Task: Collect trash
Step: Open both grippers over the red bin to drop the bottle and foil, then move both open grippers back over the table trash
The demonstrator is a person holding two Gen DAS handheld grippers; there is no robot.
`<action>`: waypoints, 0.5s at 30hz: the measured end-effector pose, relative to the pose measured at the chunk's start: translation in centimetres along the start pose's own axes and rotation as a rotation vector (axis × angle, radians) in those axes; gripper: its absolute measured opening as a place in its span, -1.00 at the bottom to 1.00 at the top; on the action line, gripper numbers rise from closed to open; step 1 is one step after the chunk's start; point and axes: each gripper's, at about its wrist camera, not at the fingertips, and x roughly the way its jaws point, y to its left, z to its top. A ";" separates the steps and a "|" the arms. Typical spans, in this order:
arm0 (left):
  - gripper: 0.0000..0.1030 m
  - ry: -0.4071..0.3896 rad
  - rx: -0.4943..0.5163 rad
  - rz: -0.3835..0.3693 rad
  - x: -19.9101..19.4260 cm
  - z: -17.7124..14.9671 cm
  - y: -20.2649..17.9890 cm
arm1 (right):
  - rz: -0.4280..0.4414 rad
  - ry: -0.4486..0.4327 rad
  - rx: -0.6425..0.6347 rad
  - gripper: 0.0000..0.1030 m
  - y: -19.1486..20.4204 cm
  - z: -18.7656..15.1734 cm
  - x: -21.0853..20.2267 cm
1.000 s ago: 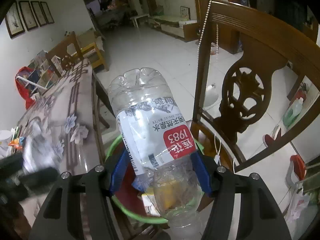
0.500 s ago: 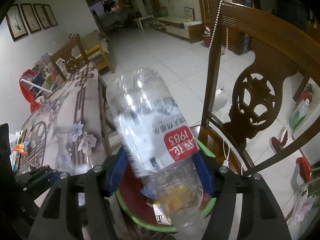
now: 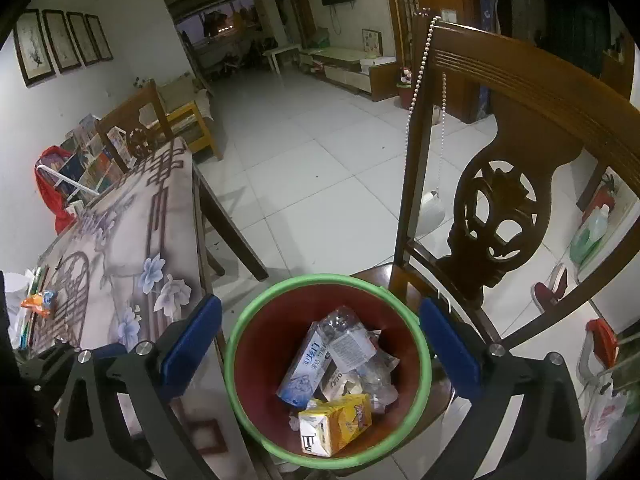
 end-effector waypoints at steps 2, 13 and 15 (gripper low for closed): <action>0.89 -0.005 -0.008 0.009 -0.2 0.1 0.2 | -0.009 -0.002 -0.005 0.85 0.1 -0.1 -0.1; 0.89 -0.053 -0.038 0.043 -4.5 -2.1 1.5 | -0.027 -0.029 -0.029 0.85 2.3 -0.8 -1.4; 0.89 -0.066 -0.052 0.053 -5.6 -2.6 1.8 | -0.019 -0.031 -0.026 0.85 3.2 -1.1 -1.6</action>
